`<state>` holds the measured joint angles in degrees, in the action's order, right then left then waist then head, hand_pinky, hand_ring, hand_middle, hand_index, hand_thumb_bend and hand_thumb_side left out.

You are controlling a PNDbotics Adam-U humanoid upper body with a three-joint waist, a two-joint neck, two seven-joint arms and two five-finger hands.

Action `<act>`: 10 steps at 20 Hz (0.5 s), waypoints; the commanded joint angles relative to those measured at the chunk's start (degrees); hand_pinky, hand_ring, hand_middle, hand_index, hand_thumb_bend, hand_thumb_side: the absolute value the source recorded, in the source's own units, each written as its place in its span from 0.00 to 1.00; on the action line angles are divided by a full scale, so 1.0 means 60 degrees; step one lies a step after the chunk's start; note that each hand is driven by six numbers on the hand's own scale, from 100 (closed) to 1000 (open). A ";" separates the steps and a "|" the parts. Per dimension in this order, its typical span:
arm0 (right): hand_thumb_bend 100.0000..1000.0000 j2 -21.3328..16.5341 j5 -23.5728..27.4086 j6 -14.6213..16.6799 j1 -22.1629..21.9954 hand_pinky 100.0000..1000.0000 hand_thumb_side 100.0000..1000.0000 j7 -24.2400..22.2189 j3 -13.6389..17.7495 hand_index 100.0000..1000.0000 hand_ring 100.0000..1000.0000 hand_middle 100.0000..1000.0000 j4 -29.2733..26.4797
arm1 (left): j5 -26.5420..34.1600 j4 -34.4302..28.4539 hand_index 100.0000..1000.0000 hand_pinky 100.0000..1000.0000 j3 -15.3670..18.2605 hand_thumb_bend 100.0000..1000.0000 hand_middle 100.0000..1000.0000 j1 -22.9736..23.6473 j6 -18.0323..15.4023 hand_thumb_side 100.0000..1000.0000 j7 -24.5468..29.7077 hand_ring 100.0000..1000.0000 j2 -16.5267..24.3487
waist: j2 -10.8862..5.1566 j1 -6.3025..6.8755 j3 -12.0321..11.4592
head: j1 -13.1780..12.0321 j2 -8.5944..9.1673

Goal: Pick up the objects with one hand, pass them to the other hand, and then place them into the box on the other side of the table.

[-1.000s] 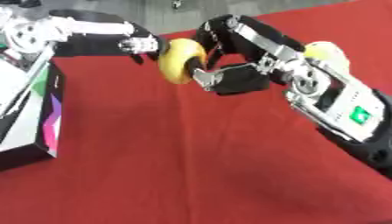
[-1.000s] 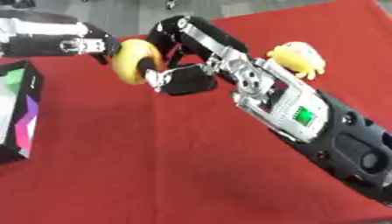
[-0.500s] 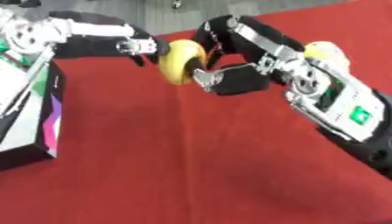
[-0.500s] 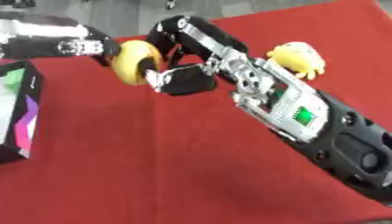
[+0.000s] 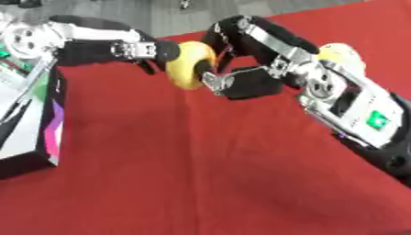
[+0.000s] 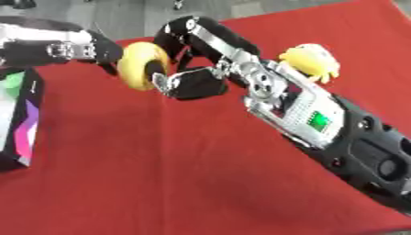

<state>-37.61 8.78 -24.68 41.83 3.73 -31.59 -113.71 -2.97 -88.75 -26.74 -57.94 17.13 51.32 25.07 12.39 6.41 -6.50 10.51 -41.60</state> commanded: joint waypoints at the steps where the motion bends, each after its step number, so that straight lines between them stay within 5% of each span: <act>1: 0.00 -0.0188 -0.0072 0.0015 0.0153 0.49 0.00 -0.0041 0.0060 0.51 0.57 0.45 -0.0147 | 0.0182 -0.0100 0.78 0.89 0.0031 0.33 0.73 -0.0134 0.0034 1.00 0.0107 0.90 0.0096 | -0.0056 0.0017 -0.0007 | 0.0019 0.0144; 10: 0.00 -0.0162 -0.0096 0.0031 0.0171 0.49 0.00 -0.0080 0.0058 0.51 0.57 0.45 -0.0147 | 0.0065 0.0071 0.76 0.88 -0.0110 0.12 0.73 -0.0255 0.0295 1.00 0.0107 0.89 0.0021 | -0.0066 0.0006 -0.0020 | 0.0019 0.0144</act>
<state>-37.61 8.40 -24.70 41.83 3.46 -31.86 -113.71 -2.48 -88.01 -27.59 -58.07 17.63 51.13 24.83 12.39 6.41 -6.50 10.56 -41.60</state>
